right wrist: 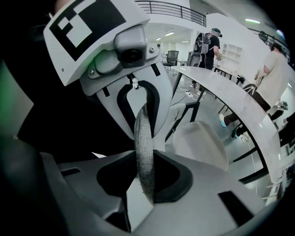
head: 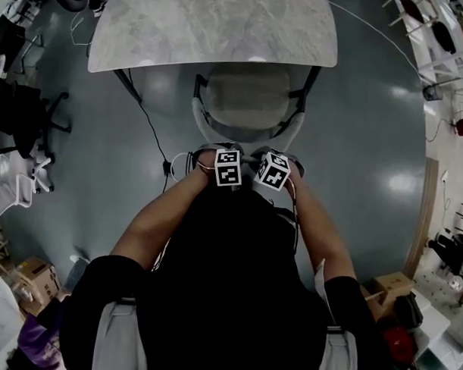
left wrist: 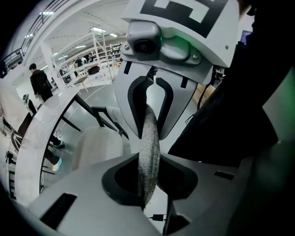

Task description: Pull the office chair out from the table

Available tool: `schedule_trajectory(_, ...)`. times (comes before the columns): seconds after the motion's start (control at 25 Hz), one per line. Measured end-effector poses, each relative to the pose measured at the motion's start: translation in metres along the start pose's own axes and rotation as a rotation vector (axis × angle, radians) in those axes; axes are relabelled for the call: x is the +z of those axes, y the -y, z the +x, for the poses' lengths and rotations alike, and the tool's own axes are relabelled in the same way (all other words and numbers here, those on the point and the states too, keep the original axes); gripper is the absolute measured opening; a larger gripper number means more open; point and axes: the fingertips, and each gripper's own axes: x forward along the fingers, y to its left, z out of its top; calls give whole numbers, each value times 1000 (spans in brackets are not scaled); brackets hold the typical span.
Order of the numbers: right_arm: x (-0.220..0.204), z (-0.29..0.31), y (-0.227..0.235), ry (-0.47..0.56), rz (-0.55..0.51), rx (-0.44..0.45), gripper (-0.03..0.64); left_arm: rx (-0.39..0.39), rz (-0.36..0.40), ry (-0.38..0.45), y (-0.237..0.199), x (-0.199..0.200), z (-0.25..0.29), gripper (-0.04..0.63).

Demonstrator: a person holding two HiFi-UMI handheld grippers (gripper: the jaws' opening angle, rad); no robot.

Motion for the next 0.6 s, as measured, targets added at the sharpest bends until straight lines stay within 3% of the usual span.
schedule_trajectory(0.6, -21, -2, -79, -15, -58, 25, 97, 22, -55, 23, 81, 4, 3, 89)
